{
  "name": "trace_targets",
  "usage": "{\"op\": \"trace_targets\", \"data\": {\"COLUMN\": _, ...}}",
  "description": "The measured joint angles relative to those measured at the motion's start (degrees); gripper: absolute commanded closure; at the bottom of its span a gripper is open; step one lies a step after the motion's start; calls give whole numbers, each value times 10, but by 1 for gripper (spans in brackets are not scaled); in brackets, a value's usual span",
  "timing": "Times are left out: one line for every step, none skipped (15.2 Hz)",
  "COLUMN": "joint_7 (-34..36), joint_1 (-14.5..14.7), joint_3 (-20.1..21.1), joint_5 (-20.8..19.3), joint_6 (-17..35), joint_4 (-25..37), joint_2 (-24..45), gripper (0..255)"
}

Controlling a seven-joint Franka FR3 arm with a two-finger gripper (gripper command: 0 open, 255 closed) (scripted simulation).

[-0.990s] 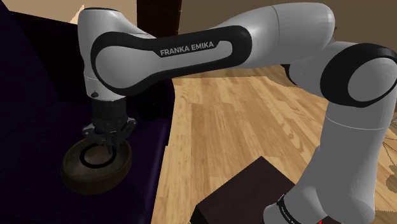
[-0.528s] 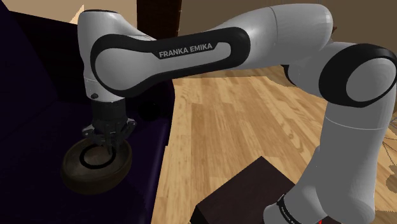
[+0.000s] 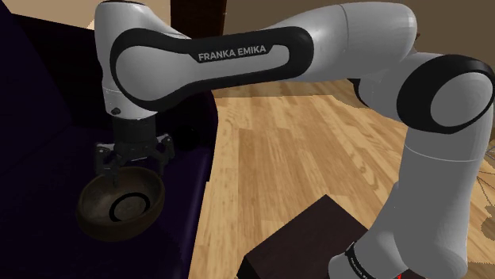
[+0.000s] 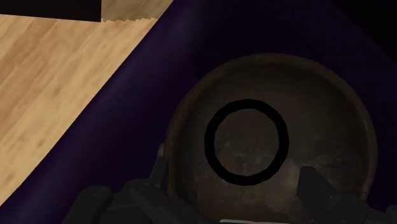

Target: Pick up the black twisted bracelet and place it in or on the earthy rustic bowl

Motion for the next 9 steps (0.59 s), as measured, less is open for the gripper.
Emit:
{"op": "trace_targets", "data": {"joint_7": -2, "joint_1": -2, "joint_3": 1, "joint_5": 3, "joint_6": -15, "joint_4": 8, "joint_2": -7, "gripper": 0}}
{"op": "trace_targets", "data": {"joint_7": -1, "joint_1": -1, "joint_3": 1, "joint_5": 2, "joint_6": -32, "joint_4": 28, "joint_2": -4, "gripper": 0}}
{"op": "trace_targets", "data": {"joint_7": 0, "joint_1": -1, "joint_3": 1, "joint_5": 2, "joint_6": -40, "joint_4": 35, "joint_2": -6, "gripper": 0}}
{"op": "trace_targets", "data": {"joint_7": -1, "joint_1": -1, "joint_3": 1, "joint_5": 2, "joint_6": -45, "joint_4": 40, "joint_2": -6, "gripper": 0}}
{"op": "trace_targets", "data": {"joint_7": -1, "joint_1": -1, "joint_3": 1, "joint_5": 3, "joint_6": -46, "joint_4": 40, "joint_2": -7, "gripper": 0}}
{"op": "trace_targets", "data": {"joint_7": -1, "joint_1": -1, "joint_3": 1, "joint_5": 3, "joint_6": -47, "joint_4": 40, "joint_2": -7, "gripper": 0}}
{"op": "trace_targets", "data": {"joint_7": -1, "joint_1": -1, "joint_3": 1, "joint_5": 3, "joint_6": -48, "joint_4": 41, "joint_2": -7, "gripper": 0}}
{"op": "trace_targets", "data": {"joint_7": -1, "joint_1": -1, "joint_3": 1, "joint_5": 3, "joint_6": -49, "joint_4": 41, "joint_2": -7, "gripper": 0}}
{"op": "trace_targets", "data": {"joint_7": -1, "joint_1": -1, "joint_3": 1, "joint_5": 3, "joint_6": -49, "joint_4": 42, "joint_2": -7, "gripper": 0}}
